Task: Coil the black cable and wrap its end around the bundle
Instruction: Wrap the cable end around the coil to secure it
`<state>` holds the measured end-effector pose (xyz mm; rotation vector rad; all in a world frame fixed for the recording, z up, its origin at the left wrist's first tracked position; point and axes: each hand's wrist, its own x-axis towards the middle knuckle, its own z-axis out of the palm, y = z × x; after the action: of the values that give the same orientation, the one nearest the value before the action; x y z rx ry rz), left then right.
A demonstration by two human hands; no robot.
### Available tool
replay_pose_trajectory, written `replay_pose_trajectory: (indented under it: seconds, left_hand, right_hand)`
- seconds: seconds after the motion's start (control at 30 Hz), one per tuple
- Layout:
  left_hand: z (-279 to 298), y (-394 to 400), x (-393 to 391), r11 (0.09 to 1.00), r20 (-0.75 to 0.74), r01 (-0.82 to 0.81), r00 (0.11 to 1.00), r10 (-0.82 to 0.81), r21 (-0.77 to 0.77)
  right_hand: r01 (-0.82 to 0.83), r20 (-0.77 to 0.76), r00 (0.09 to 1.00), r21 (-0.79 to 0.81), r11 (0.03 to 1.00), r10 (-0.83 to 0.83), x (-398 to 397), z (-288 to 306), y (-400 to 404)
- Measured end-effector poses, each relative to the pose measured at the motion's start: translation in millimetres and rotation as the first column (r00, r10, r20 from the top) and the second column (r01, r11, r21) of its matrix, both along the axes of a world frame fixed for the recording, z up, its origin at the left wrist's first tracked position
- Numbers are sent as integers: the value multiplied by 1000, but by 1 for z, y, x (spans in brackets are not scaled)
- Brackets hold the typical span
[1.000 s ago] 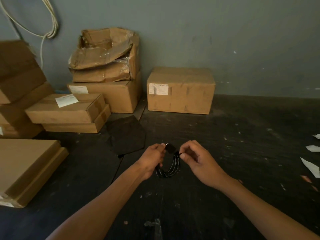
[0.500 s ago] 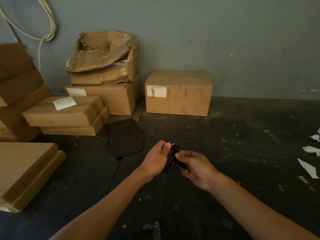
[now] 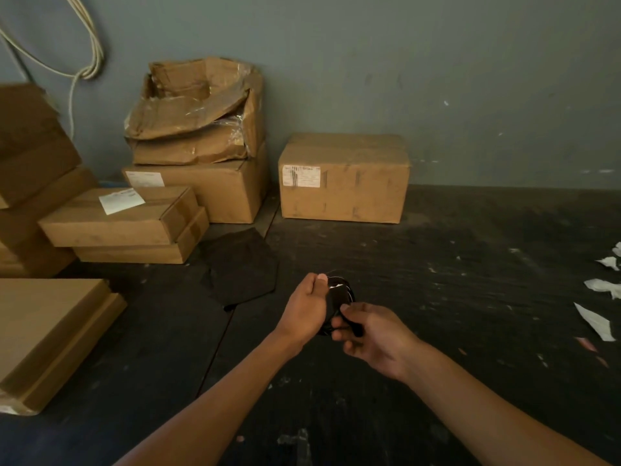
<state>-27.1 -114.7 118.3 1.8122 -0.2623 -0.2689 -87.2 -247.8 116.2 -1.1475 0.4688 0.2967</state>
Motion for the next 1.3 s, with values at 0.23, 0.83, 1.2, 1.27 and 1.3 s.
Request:
replay_pose_trajectory:
  seconds: [0.23,0.83,1.2,1.27,1.3]
  left_hand:
    - [-5,-5,4,999,31,-44,999,45,-14]
    - [-12,-9,-7,987,55,-26,998,35,-157]
    - [-15,-4,-5,991,37,-82,996,86,-108]
    - [-17,-3,-4,993,50,-78,995,82,-93]
    - [-18,-2,-4,994,63,-75,995,80,-82]
  right_hand:
    - [43,-64,997,-58,997,-47,-1,-5,8]
    - [269,-24,963,166,949,-269,3,2,25]
    - [140,36,990,-25,990,-139,3,6,19]
    - [86,63,995,-144,986,-78,1,8,19]
    - [86,83,994,-199,976,-71,1,8,19]
